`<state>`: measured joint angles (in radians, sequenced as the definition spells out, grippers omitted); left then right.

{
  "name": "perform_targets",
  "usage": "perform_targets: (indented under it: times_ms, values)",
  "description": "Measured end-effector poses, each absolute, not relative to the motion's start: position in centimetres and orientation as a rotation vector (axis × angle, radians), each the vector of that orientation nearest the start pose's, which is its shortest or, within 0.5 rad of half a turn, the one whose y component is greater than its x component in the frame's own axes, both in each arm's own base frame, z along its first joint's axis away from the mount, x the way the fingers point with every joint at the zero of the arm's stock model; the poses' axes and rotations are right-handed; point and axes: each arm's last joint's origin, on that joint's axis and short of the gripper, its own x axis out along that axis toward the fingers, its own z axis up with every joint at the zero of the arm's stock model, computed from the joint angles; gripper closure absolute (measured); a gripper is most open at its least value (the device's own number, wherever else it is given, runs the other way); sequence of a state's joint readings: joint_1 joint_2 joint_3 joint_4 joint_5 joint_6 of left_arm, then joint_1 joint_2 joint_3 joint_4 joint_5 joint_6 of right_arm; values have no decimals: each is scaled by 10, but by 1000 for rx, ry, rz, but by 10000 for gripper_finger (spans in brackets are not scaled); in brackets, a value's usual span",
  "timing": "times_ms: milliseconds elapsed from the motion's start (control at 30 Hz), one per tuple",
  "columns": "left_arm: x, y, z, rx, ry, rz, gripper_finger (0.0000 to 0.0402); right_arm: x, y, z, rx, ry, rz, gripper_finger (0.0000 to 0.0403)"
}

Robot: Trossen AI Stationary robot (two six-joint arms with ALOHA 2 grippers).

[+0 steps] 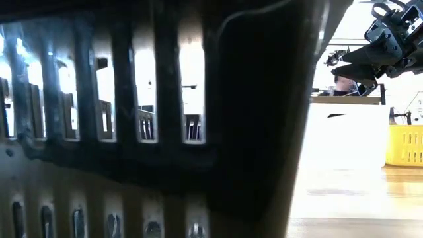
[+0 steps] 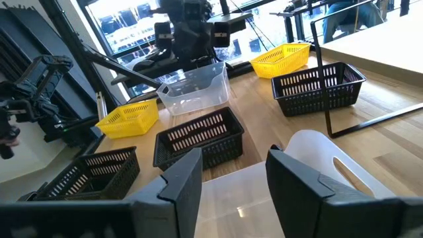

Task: Stack baskets on shelf by color
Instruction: Put the top black bin on the shelf

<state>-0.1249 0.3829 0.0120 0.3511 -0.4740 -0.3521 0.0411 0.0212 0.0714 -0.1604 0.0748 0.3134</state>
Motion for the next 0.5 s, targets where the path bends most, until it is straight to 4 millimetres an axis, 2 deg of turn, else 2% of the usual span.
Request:
perform_targets:
  times_ms: [167,300,500]
  values:
    - [118,1,169,-531,-115,426,280,94,2,171,307,103,-50,250]
    - [117,3,174,-578,-194,493,280,94,2,171,307,103,-51,250]
    - [113,6,192,-622,-390,551,280,94,2,171,307,104,-51,250]
